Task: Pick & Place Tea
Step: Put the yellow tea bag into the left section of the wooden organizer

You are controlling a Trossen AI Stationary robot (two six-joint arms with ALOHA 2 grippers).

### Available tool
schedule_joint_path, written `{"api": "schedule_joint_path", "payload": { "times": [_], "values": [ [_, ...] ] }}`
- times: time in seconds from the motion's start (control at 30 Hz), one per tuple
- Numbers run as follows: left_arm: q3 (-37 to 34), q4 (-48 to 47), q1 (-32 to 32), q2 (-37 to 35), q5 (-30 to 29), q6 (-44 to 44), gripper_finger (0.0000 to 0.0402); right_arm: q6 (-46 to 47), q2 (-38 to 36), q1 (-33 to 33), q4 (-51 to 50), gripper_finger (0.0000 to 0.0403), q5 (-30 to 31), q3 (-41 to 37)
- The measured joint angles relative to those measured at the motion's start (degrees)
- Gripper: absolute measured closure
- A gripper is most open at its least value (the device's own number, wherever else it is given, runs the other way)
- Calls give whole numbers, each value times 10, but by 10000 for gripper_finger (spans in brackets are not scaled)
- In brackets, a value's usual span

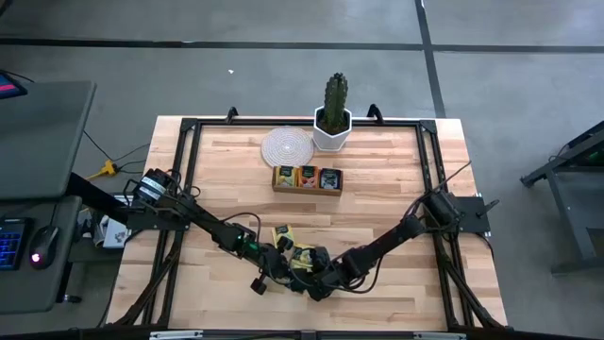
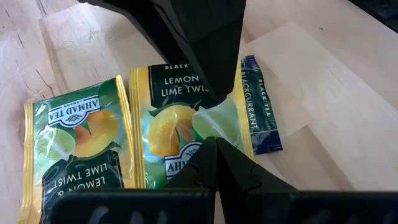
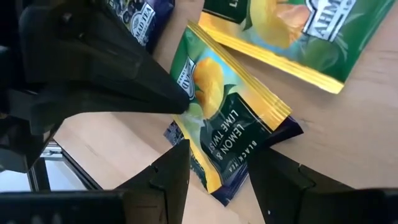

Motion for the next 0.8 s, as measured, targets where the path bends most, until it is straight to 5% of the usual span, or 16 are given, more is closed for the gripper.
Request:
{"api": "schedule_joint_path", "payload": {
  "times": [0.23, 0.47, 0.8],
  "values": [
    [0, 0, 0, 0, 2, 0, 402, -11, 1, -7, -1, 276, 2, 0],
    [0, 1, 0, 0, 3, 0, 401, -28, 2, -8, -1, 388, -3, 0],
    [1, -45, 0, -24, 12, 7, 401, -34, 2, -5, 4, 395, -6, 0]
  ]
}}
